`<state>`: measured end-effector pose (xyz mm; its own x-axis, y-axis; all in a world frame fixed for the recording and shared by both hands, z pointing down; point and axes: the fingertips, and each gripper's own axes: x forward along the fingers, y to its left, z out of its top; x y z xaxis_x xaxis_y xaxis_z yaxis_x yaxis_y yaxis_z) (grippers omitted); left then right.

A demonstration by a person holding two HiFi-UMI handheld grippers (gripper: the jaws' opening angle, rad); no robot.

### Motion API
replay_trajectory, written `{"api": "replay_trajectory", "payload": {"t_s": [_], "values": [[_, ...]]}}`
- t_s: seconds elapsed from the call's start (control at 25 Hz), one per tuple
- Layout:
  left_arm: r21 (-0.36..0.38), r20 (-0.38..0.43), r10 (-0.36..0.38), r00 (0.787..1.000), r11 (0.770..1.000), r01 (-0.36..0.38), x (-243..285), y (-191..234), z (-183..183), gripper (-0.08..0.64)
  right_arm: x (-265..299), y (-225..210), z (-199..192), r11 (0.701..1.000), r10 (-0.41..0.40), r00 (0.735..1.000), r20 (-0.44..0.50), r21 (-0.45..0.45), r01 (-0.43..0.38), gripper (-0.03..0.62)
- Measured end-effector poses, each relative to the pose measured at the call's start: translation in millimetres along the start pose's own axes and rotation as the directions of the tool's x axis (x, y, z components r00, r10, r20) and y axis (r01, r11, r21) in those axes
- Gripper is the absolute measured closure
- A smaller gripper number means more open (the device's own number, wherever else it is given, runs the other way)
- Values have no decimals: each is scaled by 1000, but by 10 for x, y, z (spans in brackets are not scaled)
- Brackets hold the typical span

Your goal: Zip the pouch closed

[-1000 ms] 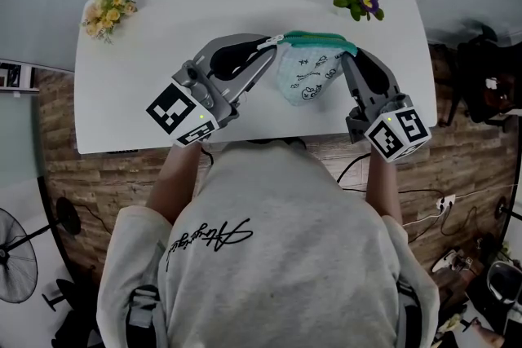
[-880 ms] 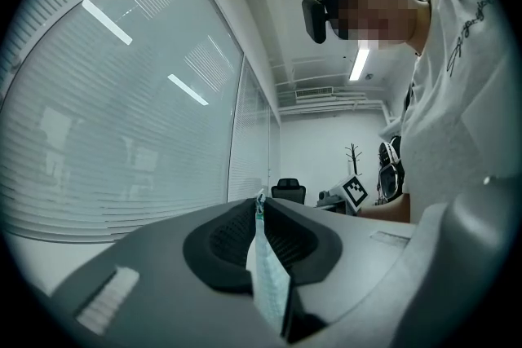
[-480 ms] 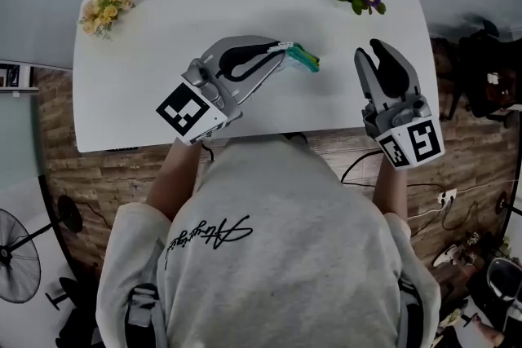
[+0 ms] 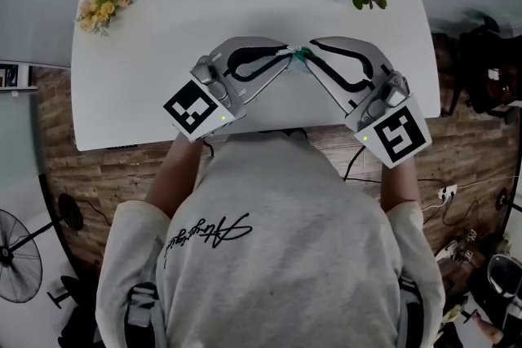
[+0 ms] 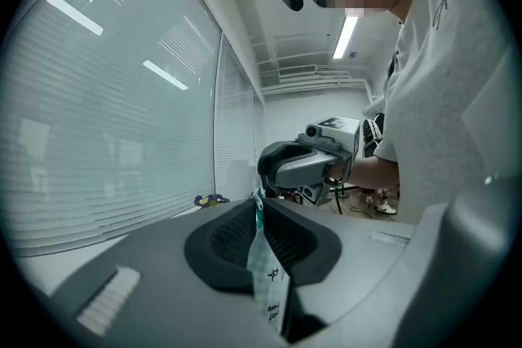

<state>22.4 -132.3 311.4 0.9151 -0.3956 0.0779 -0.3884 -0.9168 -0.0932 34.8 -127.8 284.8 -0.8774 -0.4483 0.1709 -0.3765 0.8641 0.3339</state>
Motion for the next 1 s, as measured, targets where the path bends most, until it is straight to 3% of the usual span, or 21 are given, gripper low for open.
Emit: {"api": "replay_trajectory", "payload": {"t_s": [0.28, 0.56, 0.8, 1.0], "values": [[70, -57, -58, 997, 996, 62, 54, -114, -105, 535, 68, 126, -86, 983, 137, 985, -109, -111, -149, 526], [122, -100, -110, 989, 985, 122, 112, -248, -156, 535, 38, 220, -192, 965, 200, 962, -184, -134, -226, 531], [193, -136, -165, 977, 963, 189, 162, -355, -234, 535, -13, 207, -278, 962, 222, 951, -214, -110, -249, 537], [202, -171, -153, 973, 962, 186, 180, -410, -293, 535, -41, 294, -301, 955, 295, 940, -170, 21, -296, 589]]}}
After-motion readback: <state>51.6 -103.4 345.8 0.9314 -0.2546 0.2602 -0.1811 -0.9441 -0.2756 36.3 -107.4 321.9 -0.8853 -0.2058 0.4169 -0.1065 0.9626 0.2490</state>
